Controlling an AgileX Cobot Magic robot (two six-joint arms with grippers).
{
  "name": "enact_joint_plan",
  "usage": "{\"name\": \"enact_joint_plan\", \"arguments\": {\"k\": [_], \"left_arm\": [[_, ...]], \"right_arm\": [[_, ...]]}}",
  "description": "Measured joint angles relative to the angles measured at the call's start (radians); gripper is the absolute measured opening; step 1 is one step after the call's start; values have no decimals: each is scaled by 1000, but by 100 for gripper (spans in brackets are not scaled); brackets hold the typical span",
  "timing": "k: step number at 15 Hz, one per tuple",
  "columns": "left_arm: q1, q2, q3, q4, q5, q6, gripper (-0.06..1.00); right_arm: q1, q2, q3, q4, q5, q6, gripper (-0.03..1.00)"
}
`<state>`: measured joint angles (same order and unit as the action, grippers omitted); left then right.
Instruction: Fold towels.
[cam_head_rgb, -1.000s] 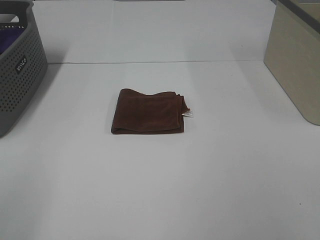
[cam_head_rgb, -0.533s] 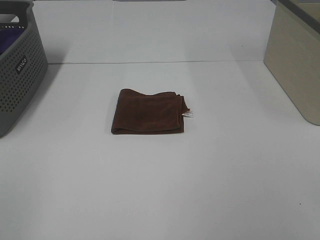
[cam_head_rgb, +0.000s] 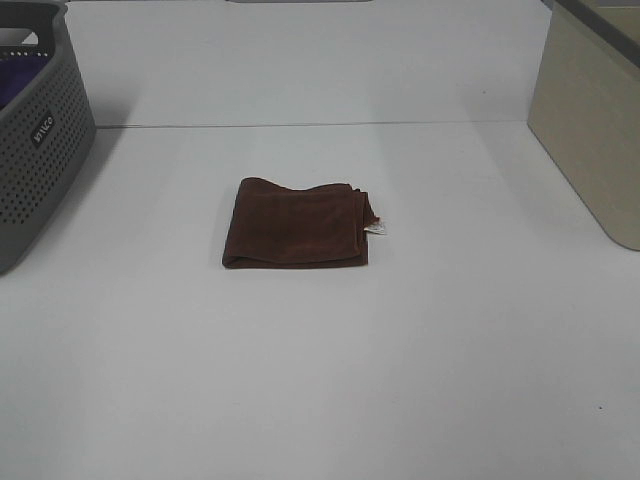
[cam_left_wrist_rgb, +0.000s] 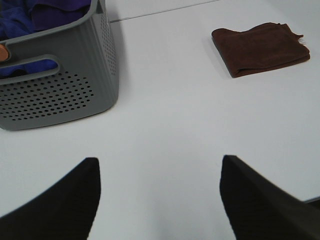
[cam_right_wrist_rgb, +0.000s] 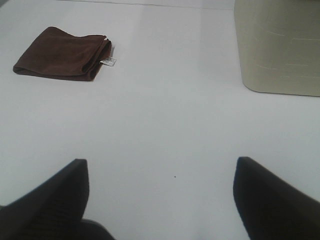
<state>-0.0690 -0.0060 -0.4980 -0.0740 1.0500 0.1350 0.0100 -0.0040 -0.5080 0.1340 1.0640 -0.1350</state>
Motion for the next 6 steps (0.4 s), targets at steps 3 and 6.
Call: {"name": "enact_joint_plan", "arguments": {"k": [3, 6], "left_arm": [[0, 0, 0, 0, 0, 0, 64], [0, 0, 0, 0, 0, 0, 64]], "right_arm": [[0, 0, 0, 0, 0, 0, 77], [0, 0, 0, 0, 0, 0, 77]]}}
